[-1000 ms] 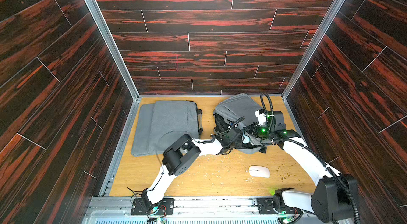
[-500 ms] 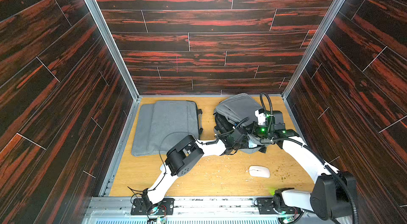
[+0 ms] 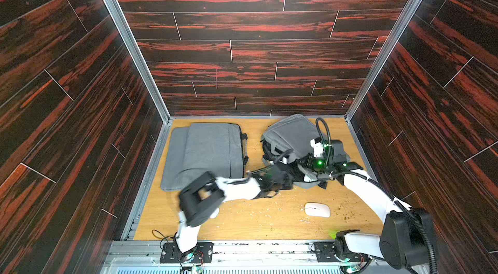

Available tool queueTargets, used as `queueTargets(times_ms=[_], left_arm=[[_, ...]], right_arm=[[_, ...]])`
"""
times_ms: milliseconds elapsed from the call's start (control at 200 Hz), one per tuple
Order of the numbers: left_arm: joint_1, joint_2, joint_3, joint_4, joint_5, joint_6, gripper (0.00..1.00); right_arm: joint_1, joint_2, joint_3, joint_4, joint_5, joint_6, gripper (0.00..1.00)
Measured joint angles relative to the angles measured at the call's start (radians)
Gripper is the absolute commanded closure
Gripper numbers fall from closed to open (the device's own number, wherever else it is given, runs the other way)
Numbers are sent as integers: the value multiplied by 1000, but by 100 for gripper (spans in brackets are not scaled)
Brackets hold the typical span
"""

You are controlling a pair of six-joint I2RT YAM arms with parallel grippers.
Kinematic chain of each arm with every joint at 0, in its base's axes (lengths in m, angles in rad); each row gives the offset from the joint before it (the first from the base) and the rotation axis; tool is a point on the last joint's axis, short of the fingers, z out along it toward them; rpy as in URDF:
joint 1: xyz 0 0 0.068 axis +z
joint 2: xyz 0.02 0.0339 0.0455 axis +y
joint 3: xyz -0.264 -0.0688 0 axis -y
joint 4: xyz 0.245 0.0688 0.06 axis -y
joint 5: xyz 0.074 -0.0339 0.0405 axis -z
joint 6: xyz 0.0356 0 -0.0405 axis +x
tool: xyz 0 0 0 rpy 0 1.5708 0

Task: Put the mouse into the laptop bag
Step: Close the zippered laptop bag at the center of the board, then zip the zipper on the zippered laptop bag.

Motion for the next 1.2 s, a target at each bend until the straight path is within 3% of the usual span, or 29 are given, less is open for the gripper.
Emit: queueTargets(times_ms=[150,261,341,501,566,636,676,767,882,1202], left_arm=[[66,-175,-83,-34,-108,33,39],[132,-208,-84,-77,-166,51,19],[178,-207,-72,-134,-202,76,14],[255,-146,61,-246,-244,128,19],[272,-101,129,-262,-246,151,30],[280,-46,193,-275,-247,180,55],[283,-13,221,-282,-251,189,62],[297,55,258,-296,-249,219,62],[328,123,268,-304,-211,243,49],[491,237,268,-202,39,228,43]], right_arm=[[4,-4,-79,10,19,-6,60],[11,-13,-131,-3,35,-20,51],[15,-28,-133,-23,58,-31,48],[16,-85,-63,-112,115,-47,46],[16,-88,6,-130,136,-54,46],[16,-78,90,-135,152,-64,46],[16,-60,142,-134,158,-72,46],[23,14,248,-127,173,-95,48],[55,136,353,-140,222,-135,48],[223,383,537,-182,405,-273,49]])
